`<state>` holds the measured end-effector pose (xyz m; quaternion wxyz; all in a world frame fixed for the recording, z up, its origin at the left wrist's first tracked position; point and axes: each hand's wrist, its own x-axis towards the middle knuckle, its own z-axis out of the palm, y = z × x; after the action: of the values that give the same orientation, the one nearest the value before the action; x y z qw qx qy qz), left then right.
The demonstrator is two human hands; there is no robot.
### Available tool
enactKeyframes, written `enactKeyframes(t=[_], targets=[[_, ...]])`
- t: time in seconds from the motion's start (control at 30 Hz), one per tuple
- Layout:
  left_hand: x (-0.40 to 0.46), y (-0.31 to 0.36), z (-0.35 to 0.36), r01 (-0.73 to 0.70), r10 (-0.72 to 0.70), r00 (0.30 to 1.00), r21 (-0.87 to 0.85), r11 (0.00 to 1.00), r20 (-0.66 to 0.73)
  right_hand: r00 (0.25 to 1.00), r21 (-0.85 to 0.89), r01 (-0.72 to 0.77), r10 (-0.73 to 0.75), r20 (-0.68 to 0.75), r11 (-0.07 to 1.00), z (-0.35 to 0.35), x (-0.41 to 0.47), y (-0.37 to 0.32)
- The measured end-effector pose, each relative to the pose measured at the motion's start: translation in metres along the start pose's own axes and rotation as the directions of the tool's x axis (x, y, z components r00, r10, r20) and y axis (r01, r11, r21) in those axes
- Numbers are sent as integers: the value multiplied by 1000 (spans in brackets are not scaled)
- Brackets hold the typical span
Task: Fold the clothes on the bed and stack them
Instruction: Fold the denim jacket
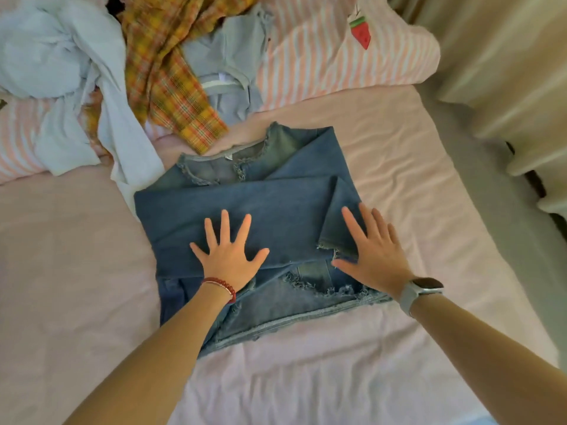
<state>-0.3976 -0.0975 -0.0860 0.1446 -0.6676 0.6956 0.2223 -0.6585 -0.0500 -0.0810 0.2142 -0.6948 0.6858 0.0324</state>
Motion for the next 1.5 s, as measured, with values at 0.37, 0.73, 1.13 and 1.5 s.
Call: enactKeyframes(t=[0.37,0.73,1.13,1.5], targets=[[12,16,-1,8,-13,974,22,1000,227,877,613,-386,480,12,690,-64,20,-5],[9,5,-41,391,-104,916,-920,18,387,994,683,-96,33,104,724,-45,40,-76],[-6,46,36,-242,231,951,30,970,204,937,633,-336,177,302,698,-46,77,-3],[-42,-93,-54,303,-51,936,-872,-384,348,815,728,111,-481,323,676,-55,37,-211]])
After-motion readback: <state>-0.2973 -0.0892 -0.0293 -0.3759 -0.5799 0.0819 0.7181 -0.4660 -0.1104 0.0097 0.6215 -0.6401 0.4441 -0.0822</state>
